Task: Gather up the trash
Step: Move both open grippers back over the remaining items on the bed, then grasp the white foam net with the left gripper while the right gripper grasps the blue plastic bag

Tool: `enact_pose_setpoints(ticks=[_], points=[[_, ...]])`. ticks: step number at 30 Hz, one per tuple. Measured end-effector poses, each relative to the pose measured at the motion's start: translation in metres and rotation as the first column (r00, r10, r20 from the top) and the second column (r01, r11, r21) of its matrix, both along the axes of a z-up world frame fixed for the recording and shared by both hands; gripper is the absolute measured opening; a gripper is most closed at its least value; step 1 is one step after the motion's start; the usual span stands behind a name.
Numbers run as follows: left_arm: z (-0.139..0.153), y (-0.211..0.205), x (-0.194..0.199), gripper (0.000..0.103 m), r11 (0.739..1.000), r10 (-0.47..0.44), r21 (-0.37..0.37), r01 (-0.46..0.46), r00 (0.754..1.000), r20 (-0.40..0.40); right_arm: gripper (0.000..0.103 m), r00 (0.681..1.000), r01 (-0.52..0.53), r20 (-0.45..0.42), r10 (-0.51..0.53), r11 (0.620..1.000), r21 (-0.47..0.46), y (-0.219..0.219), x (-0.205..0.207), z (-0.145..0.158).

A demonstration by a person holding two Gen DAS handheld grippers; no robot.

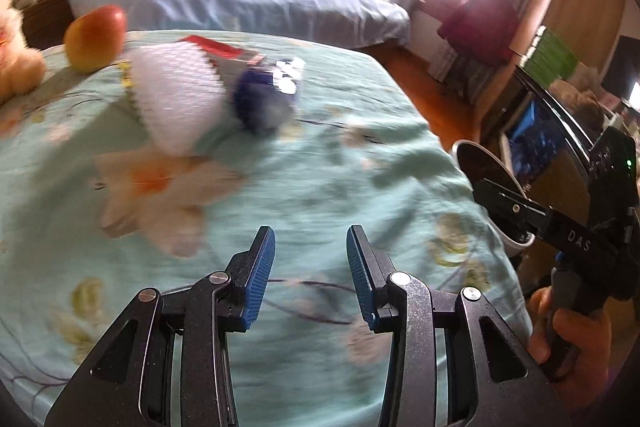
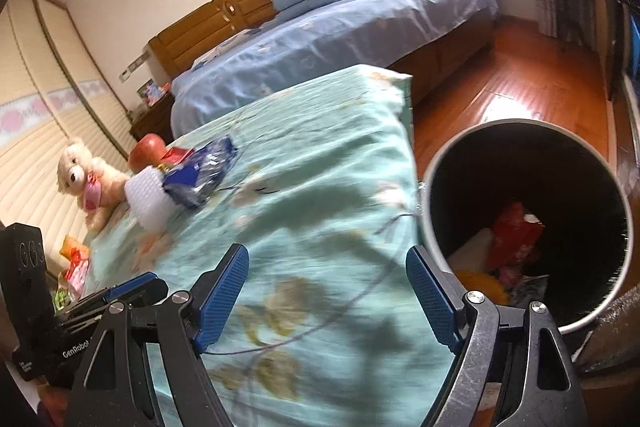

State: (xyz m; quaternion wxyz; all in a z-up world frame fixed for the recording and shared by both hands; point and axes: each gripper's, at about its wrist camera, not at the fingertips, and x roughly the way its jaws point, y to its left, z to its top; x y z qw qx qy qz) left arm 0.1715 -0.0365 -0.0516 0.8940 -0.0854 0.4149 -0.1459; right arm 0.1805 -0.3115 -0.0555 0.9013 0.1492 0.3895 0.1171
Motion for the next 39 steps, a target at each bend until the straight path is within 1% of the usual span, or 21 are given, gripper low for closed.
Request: enact_pose_setpoints(ticks=[6,12,15,20,23,27,28,29,30,33,39], points=[[0.001,0.031,0.008,0.037,0.997,0.071,-0.006,-0.071,0.997,0.005,0.082,0.999,-0.044,-0.003,0.044,0.999,-0.009,0.025,0.006,0.000],[0.003,0.052,0.025,0.037,0.993,0.118,-0.024,-0.118,0.993,0.010,0.082,0.998,-0.058,-0.010,0.058,0.998,-0.007,0.037,0.014,-0.002],[0.003,0.058,0.034,0.037,0.992,0.127,-0.028,-0.126,0.992,0.014,0.082,0.998,-0.067,-0.013,0.067,0.998,-0.005,0.043,0.019,-0.002],[0.000,0.059,0.054,0.037,0.993,0.117,-0.016,-0.116,0.993,0.015,0.082,0.997,-0.078,-0.018,0.078,0.997,-0.001,0.050,0.027,-0.003],[-0.003,0.061,0.065,0.037,0.993,0.117,-0.026,-0.116,0.993,0.003,0.082,0.996,-0.084,-0.019,0.084,0.996,0.003,0.054,0.032,-0.003],[-0.002,0.061,0.078,0.036,0.993,0.111,-0.030,-0.111,0.994,0.009,0.082,0.996,-0.092,-0.023,0.092,0.996,0.008,0.060,0.038,-0.003],[-0.002,0.061,0.079,0.033,0.993,0.112,-0.029,-0.112,0.994,0.015,0.082,0.995,-0.095,-0.023,0.095,0.995,0.008,0.062,0.039,-0.004],[-0.001,0.061,0.081,0.022,0.993,0.114,-0.024,-0.114,0.993,0.021,0.082,0.995,-0.099,-0.023,0.099,0.995,0.009,0.063,0.040,-0.004],[-0.002,0.062,0.082,0.017,0.993,0.113,-0.022,-0.112,0.993,0.020,0.082,0.995,-0.101,-0.023,0.101,0.995,0.009,0.065,0.040,-0.004],[-0.003,0.068,0.081,0.013,0.992,0.127,-0.021,-0.127,0.992,0.023,0.082,0.993,-0.115,-0.020,0.115,0.993,0.017,0.071,0.043,-0.003],[0.000,0.089,0.066,0.011,0.986,0.169,-0.012,-0.168,0.984,0.051,0.082,0.986,-0.166,-0.011,0.166,0.986,0.029,0.093,0.049,-0.002]])
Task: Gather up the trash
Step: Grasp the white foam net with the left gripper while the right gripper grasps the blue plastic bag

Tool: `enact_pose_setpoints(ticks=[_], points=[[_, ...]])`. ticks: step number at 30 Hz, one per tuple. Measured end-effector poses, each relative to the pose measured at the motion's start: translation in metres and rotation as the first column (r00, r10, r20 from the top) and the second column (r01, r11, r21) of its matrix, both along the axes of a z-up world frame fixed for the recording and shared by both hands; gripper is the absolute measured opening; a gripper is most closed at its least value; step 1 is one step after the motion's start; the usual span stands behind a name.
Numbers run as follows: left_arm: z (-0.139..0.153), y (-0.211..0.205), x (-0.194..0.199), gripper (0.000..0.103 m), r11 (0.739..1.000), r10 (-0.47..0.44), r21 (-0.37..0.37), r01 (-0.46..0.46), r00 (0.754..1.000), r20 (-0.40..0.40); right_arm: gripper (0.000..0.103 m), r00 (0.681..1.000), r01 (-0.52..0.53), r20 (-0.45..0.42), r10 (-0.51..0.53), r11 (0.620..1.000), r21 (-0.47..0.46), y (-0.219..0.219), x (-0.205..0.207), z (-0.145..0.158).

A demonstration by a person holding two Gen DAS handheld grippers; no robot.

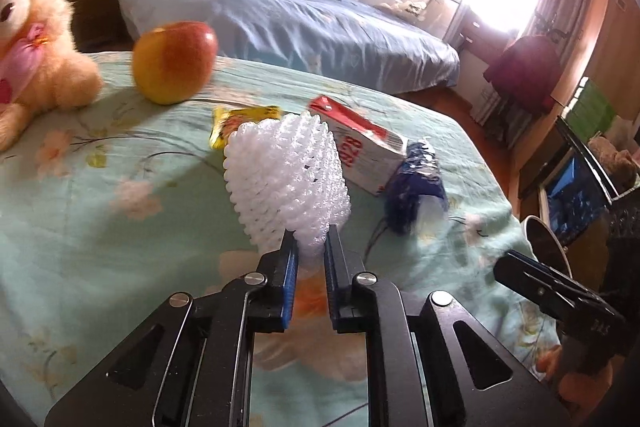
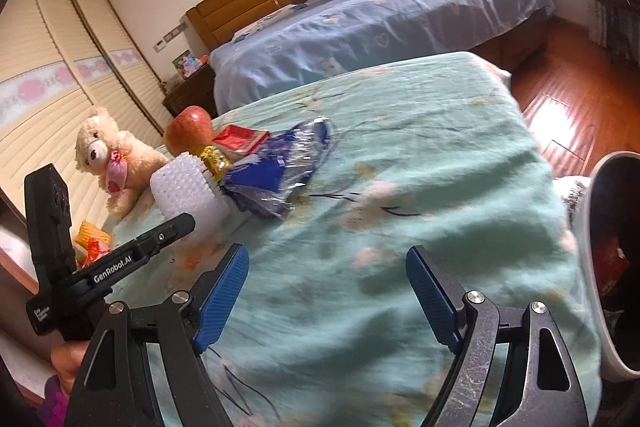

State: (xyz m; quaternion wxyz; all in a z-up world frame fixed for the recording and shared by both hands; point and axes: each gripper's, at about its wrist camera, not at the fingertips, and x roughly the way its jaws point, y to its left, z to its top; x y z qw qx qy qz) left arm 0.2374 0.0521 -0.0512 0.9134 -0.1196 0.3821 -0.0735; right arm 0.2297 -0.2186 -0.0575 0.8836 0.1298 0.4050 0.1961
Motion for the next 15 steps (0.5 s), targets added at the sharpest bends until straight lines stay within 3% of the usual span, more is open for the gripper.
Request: enact_pose_setpoints(ticks=[6,15], points=[[-0.001,0.025,-0.016,0.011,0.999,0.043,-0.020,-0.043,0.999,-0.005,0.082,0.998,-0.060,0.008,0.060,0.998,-0.006,0.033,0.014,-0.002],[-0.006,0.034,-0.026,0.011,0.998,0.052,-0.032,-0.052,0.998,-0.024,0.082,0.998,-0.061,0.007,0.061,0.997,-0.042,0.071,0.051,-0.006]])
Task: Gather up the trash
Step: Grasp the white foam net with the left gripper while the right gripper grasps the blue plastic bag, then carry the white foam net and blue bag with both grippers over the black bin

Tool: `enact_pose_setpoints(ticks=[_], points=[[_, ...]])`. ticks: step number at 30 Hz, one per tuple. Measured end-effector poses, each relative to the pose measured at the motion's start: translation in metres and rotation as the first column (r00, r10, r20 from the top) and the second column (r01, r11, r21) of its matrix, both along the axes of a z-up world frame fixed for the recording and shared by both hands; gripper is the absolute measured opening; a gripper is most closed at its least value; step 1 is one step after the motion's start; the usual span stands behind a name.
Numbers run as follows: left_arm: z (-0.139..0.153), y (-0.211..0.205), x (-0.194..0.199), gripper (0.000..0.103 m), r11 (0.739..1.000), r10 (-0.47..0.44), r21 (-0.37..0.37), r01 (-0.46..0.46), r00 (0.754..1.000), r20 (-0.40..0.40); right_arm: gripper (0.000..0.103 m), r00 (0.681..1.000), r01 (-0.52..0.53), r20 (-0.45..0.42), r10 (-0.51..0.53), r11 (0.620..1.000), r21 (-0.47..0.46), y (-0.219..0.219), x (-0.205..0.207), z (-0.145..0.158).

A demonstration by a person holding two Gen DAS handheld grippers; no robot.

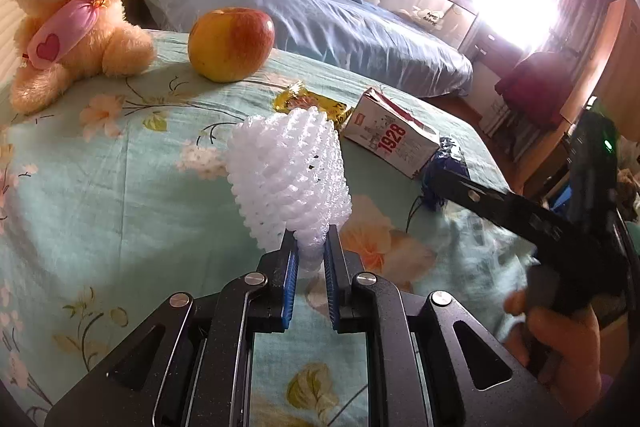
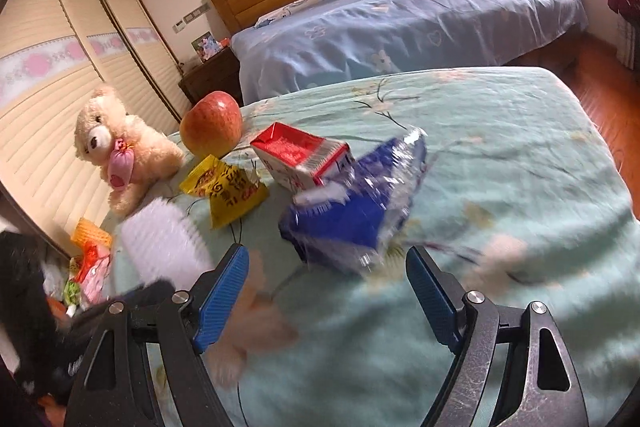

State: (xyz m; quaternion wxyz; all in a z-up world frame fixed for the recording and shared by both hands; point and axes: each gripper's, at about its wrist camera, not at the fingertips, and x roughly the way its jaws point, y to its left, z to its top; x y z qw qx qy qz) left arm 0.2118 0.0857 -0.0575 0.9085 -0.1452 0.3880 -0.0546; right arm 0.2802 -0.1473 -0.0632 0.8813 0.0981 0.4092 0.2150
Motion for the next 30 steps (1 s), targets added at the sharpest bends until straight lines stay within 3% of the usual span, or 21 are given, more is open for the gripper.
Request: enact_pose_setpoints(ticks=[4,6,9,11,30], points=[[0.000,-0.001,-0.002,0.011,1.000,-0.004,0.000,0.004,1.000,0.000,0.079,1.000,0.012,-0.005,-0.012,1.000,-0.021,0.005,0.006,-0.005],[0.001,-0.002,-0.002,0.011,1.000,-0.006,-0.002,0.006,1.000,-0.001,0.055,1.000,0.023,-0.010,-0.024,0.999,-0.026,0.002,0.005,-0.007],[0.001,-0.004,-0.004,0.011,1.000,-0.012,-0.004,0.012,1.000,0.002,0.039,0.999,0.035,-0.001,-0.035,0.999,-0.028,-0.006,0.000,-0.006],[0.002,-0.008,-0.006,0.011,1.000,-0.022,-0.012,0.022,1.000,0.002,0.035,0.999,0.037,0.003,-0.037,0.999,-0.023,-0.012,-0.006,-0.004],[0.015,-0.088,-0.020,0.011,0.980,-0.197,-0.033,0.198,0.980,0.018,0.032,0.995,0.095,0.028,-0.096,0.995,0.028,-0.091,-0.071,0.013]])
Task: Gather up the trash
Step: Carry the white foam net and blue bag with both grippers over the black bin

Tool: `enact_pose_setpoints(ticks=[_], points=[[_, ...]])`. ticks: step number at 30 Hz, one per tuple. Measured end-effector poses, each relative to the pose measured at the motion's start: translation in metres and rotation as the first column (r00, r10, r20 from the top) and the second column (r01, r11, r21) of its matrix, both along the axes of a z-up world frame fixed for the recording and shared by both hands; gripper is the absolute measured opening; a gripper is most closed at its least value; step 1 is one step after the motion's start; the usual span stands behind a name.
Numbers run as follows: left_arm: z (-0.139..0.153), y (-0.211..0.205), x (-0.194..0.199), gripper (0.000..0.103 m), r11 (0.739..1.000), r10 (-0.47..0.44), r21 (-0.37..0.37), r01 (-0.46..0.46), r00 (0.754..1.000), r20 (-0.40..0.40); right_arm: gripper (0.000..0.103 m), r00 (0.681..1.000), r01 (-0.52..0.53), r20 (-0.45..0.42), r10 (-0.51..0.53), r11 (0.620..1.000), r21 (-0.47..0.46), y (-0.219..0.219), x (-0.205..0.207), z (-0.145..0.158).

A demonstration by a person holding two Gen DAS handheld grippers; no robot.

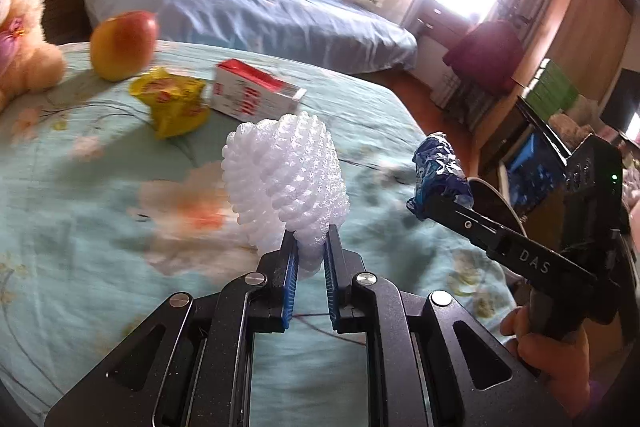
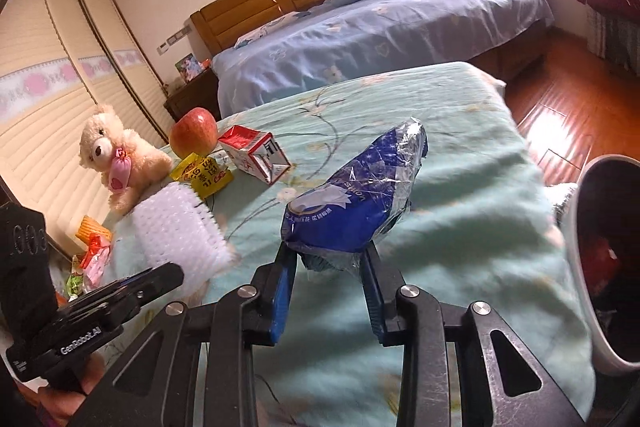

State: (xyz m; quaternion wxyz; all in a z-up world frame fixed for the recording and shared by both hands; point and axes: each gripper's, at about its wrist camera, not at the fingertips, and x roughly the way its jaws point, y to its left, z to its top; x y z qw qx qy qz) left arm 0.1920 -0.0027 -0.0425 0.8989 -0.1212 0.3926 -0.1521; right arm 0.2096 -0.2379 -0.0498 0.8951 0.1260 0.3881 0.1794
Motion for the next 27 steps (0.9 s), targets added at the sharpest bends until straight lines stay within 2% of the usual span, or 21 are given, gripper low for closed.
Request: enact_pose_setpoints(ticks=[15,27], points=[[0.005,-0.076,-0.006,0.011,0.989,-0.146,0.007,0.146,0.989,-0.011,0.032,0.992,0.121,0.017,-0.121,0.993,-0.005,-0.066,-0.035,0.003],[0.012,-0.134,-0.005,0.011,0.966,-0.258,0.021,0.258,0.966,0.001,0.032,0.977,0.214,0.014,-0.213,0.977,-0.006,-0.120,-0.051,0.002]])
